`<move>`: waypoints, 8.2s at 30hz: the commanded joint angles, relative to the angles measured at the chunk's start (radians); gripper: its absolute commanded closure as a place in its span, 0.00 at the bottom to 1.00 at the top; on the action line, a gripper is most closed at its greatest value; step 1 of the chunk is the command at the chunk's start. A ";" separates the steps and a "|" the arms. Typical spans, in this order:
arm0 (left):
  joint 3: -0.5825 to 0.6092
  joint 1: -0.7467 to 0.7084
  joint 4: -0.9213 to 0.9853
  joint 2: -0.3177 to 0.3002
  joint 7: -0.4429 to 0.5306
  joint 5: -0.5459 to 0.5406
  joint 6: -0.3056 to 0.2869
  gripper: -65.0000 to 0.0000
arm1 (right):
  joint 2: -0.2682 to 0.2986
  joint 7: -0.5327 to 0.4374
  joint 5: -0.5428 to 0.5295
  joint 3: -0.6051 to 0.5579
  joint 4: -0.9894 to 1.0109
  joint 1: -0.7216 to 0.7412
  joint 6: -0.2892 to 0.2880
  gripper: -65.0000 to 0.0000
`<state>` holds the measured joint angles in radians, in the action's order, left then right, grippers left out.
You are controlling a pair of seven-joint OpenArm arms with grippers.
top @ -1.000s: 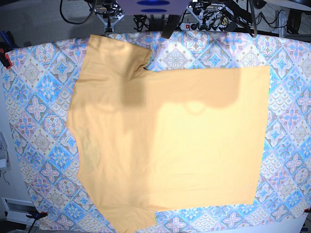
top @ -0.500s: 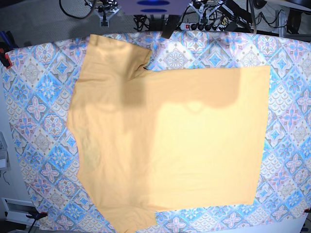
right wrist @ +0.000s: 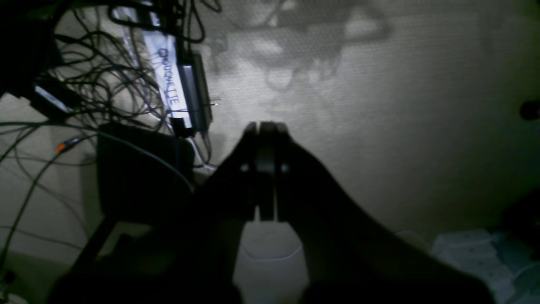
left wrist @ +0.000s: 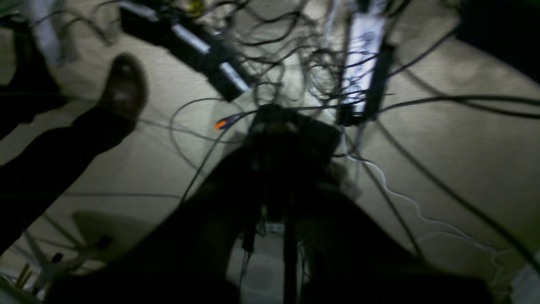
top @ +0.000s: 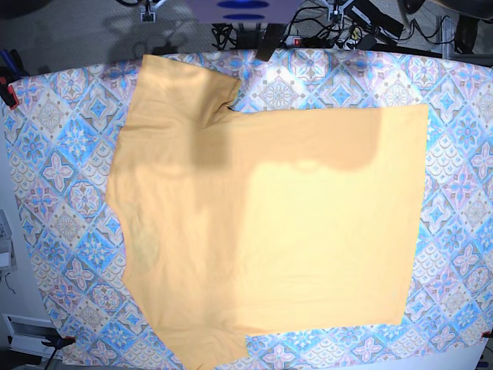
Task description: Fold the T-shirt properly
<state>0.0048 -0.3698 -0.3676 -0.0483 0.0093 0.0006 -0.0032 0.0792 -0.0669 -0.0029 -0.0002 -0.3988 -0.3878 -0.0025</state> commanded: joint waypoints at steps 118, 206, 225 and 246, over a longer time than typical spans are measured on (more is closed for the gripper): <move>-0.420 -0.372 -1.361 -0.192 -0.526 -1.322 0.001 0.97 | 0.104 -0.153 -0.001 0.118 -1.161 -0.532 0.003 1.00; -0.524 -0.056 -0.921 -0.147 -0.676 -1.441 -0.001 0.99 | 0.100 -0.066 -0.003 0.151 -1.184 -0.494 0.003 1.00; -0.523 -0.162 -1.039 -0.149 -0.678 -1.484 -0.002 1.00 | 0.141 -0.066 0.067 0.027 -1.273 -0.534 0.003 0.90; -0.523 -0.160 -1.039 -0.149 -0.678 -1.484 -0.002 1.00 | 0.144 0.048 0.108 -0.105 -1.285 -0.532 0.003 0.73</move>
<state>-0.5121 -0.5266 -1.3922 -0.1833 -0.6662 -1.4738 0.0040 0.2188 0.0017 0.1051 -0.1093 -1.6699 -0.9089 -0.0021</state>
